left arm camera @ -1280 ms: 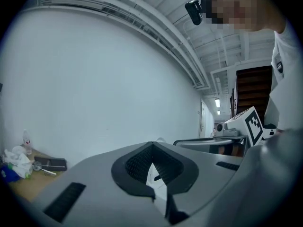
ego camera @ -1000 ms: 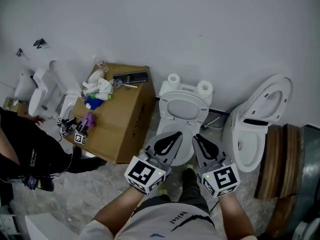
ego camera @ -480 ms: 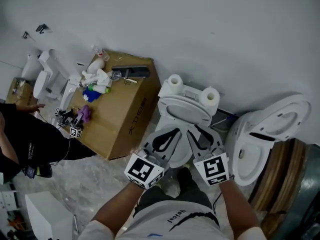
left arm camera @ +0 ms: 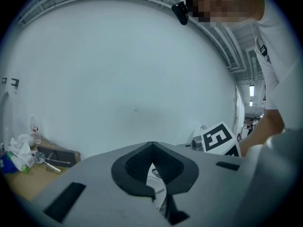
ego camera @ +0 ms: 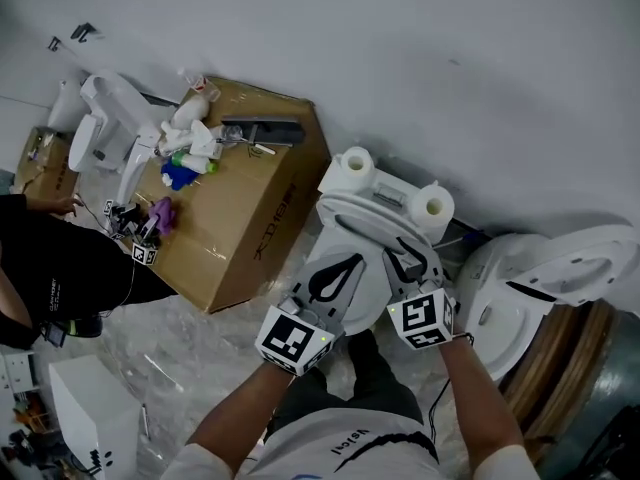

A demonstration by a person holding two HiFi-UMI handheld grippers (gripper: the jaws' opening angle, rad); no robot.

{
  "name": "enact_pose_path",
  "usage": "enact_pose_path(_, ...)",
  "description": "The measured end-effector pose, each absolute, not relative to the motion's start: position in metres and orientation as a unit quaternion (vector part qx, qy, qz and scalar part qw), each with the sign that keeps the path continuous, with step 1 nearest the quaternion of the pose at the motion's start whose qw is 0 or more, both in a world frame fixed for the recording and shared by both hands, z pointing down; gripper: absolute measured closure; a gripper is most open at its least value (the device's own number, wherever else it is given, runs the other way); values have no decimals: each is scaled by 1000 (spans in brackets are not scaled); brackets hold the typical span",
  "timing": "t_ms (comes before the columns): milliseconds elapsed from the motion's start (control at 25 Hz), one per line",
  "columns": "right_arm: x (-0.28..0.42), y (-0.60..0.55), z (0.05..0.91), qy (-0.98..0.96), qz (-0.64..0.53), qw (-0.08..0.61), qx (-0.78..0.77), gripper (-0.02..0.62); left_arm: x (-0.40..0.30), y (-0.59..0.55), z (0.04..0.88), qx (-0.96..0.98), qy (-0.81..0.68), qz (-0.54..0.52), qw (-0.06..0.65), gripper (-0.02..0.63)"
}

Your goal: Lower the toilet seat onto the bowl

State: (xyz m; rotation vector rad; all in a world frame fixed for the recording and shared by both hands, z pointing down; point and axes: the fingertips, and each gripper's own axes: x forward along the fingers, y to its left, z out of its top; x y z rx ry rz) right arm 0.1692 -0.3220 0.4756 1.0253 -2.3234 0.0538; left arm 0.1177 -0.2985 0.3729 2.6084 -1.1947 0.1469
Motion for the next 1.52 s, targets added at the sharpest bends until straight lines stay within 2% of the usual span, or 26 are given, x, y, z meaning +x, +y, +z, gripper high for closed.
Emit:
enact_pose_path(880,174,-375,575,-868,26,370,331,503,129,-354,469,875,-445,55,185,597)
enact_pose_path(1040,174,-373,582,-866,24,380,324,505,129,-350,475,874,-444,58,190,597)
enact_pose_path(1200,172,-366,581,-870,45,376,317,537,125,-343,478,874,-442,62,192,597)
enact_pose_path(1520,148,-312,583,-882,51,386,265,538,108,-314,480,875,-441,66,190,597)
